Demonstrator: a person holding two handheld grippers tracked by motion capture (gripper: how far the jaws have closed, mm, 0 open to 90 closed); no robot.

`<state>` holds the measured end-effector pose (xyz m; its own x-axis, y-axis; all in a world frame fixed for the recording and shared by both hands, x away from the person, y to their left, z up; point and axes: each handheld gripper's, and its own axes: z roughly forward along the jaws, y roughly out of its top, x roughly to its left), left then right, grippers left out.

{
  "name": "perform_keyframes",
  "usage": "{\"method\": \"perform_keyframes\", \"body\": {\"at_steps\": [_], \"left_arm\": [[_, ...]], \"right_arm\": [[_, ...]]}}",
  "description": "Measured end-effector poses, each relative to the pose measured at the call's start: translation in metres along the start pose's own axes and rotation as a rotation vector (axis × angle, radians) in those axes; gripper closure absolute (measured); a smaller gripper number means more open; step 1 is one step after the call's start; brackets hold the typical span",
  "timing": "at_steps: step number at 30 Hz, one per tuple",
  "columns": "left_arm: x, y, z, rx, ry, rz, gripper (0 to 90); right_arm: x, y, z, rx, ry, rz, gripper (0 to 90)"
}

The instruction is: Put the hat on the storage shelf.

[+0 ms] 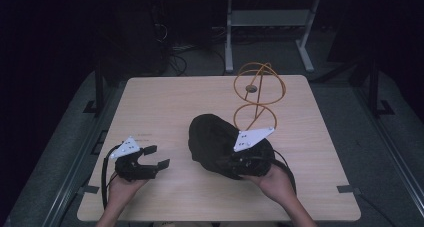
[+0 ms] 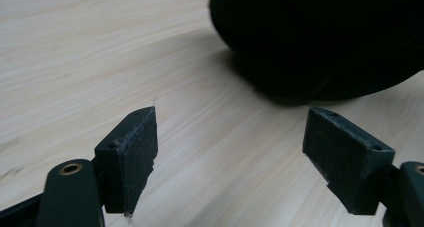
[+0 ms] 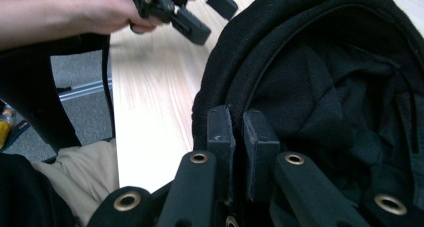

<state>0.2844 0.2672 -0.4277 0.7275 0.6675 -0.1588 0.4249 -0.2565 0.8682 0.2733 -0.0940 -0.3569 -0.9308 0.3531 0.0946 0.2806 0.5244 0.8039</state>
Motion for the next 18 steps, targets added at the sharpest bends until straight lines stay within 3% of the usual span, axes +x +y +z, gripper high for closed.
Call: {"method": "perform_keyframes", "body": {"at_steps": [9, 15, 18], "left_arm": [[-0.014, 0.016, 0.012, -0.017, -0.054, 0.043, 21.2], [-0.022, 0.026, 0.019, -0.026, -0.080, 0.078, 21.0], [-0.025, 0.032, 0.022, -0.042, -0.104, 0.076, 20.3]], "right_arm": [[-0.003, 0.022, -0.017, -0.045, 0.010, -0.016, 84.1], [-0.007, 0.031, -0.020, -0.058, 0.021, -0.018, 84.1], [-0.008, 0.034, -0.019, -0.064, 0.030, -0.015, 84.0]]}}
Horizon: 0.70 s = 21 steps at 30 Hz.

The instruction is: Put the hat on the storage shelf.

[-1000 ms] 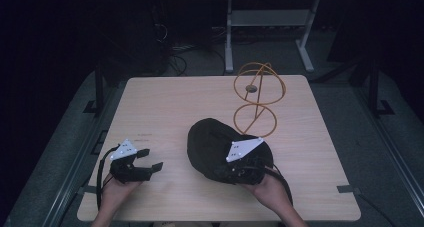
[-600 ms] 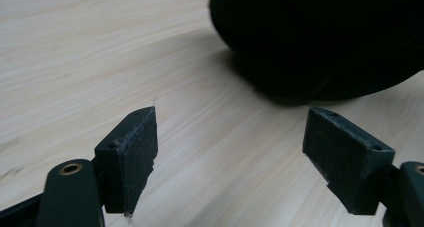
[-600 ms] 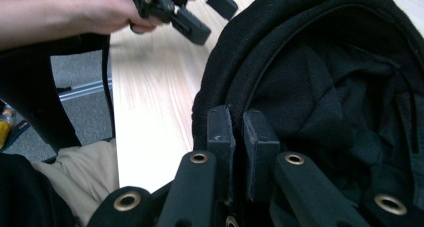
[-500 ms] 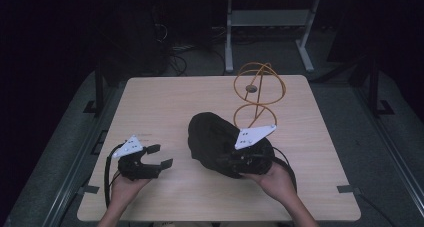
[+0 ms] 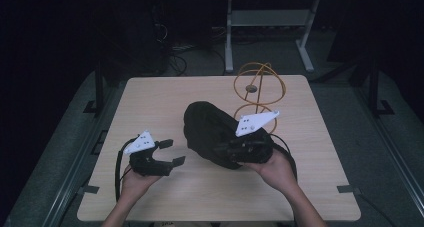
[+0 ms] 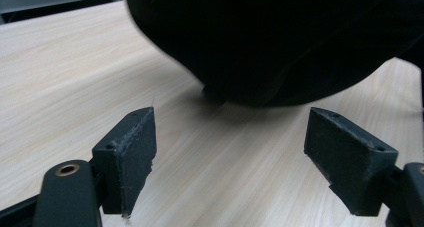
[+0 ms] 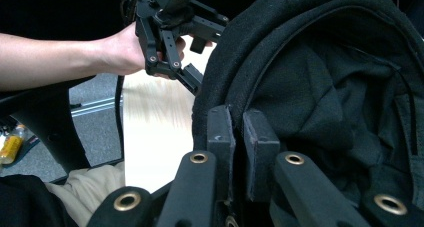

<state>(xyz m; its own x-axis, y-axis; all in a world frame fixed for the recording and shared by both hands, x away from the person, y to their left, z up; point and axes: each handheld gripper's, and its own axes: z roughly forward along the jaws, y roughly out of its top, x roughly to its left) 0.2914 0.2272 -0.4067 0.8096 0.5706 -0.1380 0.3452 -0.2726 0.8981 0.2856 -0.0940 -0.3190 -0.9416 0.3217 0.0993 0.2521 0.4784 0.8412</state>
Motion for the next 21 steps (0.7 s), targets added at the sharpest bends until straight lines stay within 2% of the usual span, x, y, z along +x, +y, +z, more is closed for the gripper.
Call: {"method": "perform_keyframes", "body": {"at_steps": [1, 3, 8, 10, 13, 14, 15, 20, 21], "left_arm": [[-0.001, 0.002, 0.001, -0.007, -0.013, -0.002, 20.1], [-0.005, 0.008, 0.005, -0.009, -0.029, 0.021, 20.1], [-0.010, 0.015, 0.013, -0.006, -0.043, 0.043, 20.6], [-0.012, 0.019, 0.018, 0.000, -0.049, 0.054, 22.4], [-0.013, 0.023, 0.027, 0.009, -0.051, 0.076, 31.8], [-0.013, 0.024, 0.029, 0.010, -0.054, 0.078, 31.8], [-0.012, 0.025, 0.033, 0.007, -0.081, 0.074, 43.1], [-0.011, 0.027, 0.034, -0.015, -0.086, 0.102, 69.6], [-0.011, 0.028, 0.033, -0.020, -0.092, 0.103, 69.6]], "right_arm": [[0.000, 0.001, 0.001, -0.001, 0.002, 0.000, 84.0], [-0.001, 0.002, 0.001, -0.001, 0.007, 0.001, 83.9], [-0.001, 0.004, 0.002, -0.001, 0.014, 0.001, 84.0], [-0.001, 0.005, 0.001, -0.006, 0.016, 0.001, 84.0], [0.000, 0.006, 0.000, -0.017, 0.026, 0.000, 84.0], [0.000, 0.006, 0.000, -0.017, 0.026, 0.000, 84.0], [0.000, 0.007, 0.000, -0.020, 0.031, 0.001, 83.9], [0.000, 0.006, 0.001, -0.018, 0.039, 0.001, 84.0], [0.000, 0.006, 0.001, -0.018, 0.038, 0.001, 84.0]]}}
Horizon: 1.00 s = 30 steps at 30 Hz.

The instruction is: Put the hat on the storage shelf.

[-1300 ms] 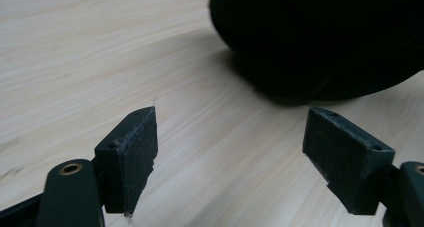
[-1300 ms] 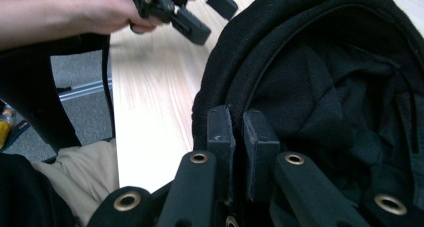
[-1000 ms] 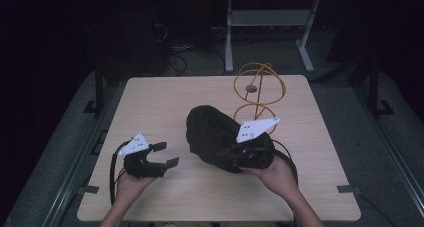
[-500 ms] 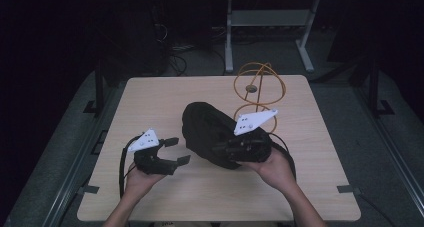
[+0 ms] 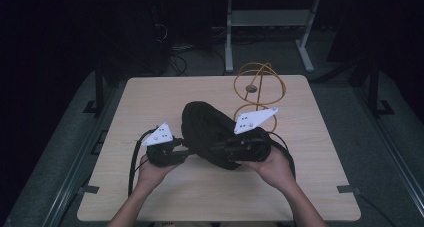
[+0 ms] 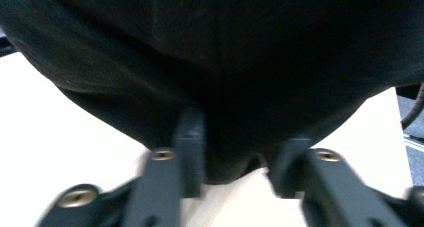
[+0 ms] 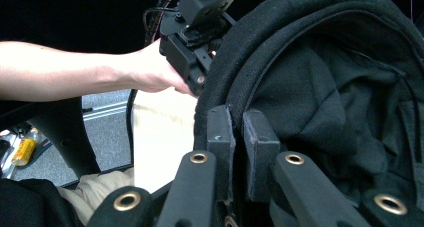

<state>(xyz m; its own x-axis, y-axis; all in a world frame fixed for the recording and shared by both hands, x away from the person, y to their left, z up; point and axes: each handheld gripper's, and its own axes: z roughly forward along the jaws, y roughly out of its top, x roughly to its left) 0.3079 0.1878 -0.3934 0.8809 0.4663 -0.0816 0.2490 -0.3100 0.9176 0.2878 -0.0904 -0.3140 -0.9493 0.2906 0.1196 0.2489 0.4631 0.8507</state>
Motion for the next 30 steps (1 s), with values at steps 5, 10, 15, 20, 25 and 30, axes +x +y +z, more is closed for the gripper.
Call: {"method": "perform_keyframes", "body": {"at_steps": [5, 10, 15, 20, 25, 30], "left_arm": [[0.000, 0.009, -0.004, -0.017, -0.006, -0.013, 83.4], [-0.002, 0.023, -0.013, -0.033, 0.023, 0.011, 86.6], [-0.005, 0.035, -0.018, -0.071, 0.043, 0.008, 86.8], [-0.006, 0.055, -0.030, -0.103, 0.071, 0.040, 87.0], [-0.005, 0.077, -0.041, -0.131, 0.093, 0.065, 87.1], [-0.002, 0.094, -0.046, -0.129, 0.111, 0.082, 87.2]], "right_arm": [[-0.001, 0.000, -0.003, -0.024, 0.008, 0.008, 84.0], [-0.003, 0.000, -0.006, -0.053, 0.016, 0.021, 83.6], [-0.006, 0.000, -0.010, -0.075, 0.026, 0.034, 82.8], [-0.009, 0.000, -0.013, -0.106, 0.043, 0.055, 81.5], [-0.011, 0.000, -0.016, -0.150, 0.072, 0.075, 78.5], [-0.014, -0.002, -0.017, -0.179, 0.076, 0.095, 61.4]]}}
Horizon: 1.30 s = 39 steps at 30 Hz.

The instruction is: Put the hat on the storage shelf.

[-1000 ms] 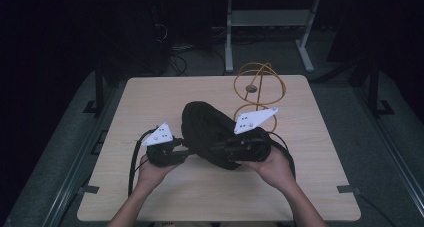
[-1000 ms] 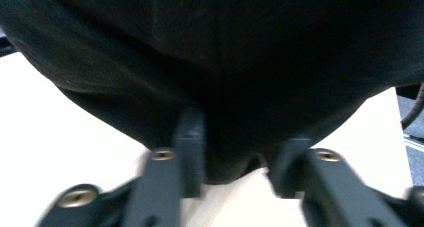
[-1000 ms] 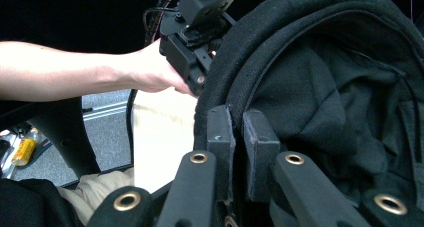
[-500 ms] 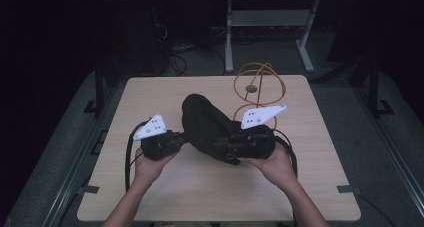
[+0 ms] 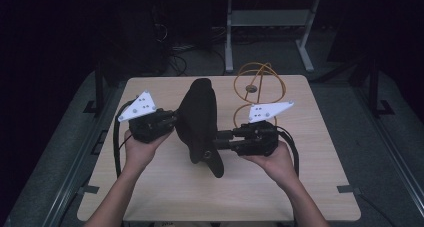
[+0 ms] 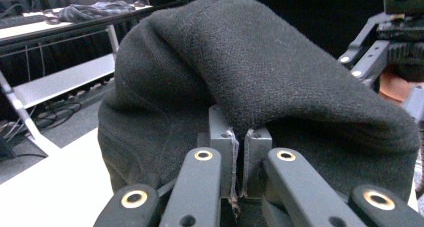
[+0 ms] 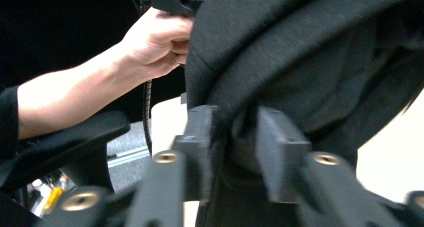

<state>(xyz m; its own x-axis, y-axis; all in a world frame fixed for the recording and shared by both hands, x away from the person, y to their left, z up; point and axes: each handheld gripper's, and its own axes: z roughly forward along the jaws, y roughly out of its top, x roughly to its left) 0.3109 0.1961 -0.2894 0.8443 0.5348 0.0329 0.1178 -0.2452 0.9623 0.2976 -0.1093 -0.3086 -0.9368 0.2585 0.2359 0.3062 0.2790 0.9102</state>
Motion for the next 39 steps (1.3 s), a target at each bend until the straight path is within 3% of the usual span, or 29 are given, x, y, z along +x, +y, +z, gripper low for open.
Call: {"method": "perform_keyframes", "body": {"at_steps": [7, 11, 13, 14, 25, 31, 39], "left_arm": [[0.007, 0.000, -0.002, 0.027, 0.003, -0.005, 87.2], [0.010, -0.001, 0.001, 0.040, -0.002, -0.019, 87.2], [0.012, 0.000, 0.001, 0.049, -0.002, -0.020, 87.2], [0.012, 0.000, 0.002, 0.054, -0.003, -0.016, 87.2], [0.022, 0.014, 0.005, 0.066, -0.006, -0.014, 87.2], [0.030, 0.021, 0.012, 0.070, -0.020, -0.032, 87.2], [0.040, 0.035, 0.025, 0.087, -0.038, -0.034, 87.2]], "right_arm": [[-0.008, -0.010, -0.012, -0.015, -0.023, 0.037, 49.4], [-0.010, -0.019, -0.020, -0.016, -0.091, 0.027, 45.3], [-0.010, -0.021, -0.022, -0.014, -0.102, 0.022, 44.8], [-0.012, -0.025, -0.026, -0.005, -0.134, 0.024, 42.8], [-0.027, -0.051, -0.044, 0.006, -0.241, 0.070, 37.2], [-0.035, -0.073, -0.058, 0.020, -0.309, 0.105, 33.2], [-0.040, -0.097, -0.071, 0.049, -0.350, 0.145, 31.9]]}}
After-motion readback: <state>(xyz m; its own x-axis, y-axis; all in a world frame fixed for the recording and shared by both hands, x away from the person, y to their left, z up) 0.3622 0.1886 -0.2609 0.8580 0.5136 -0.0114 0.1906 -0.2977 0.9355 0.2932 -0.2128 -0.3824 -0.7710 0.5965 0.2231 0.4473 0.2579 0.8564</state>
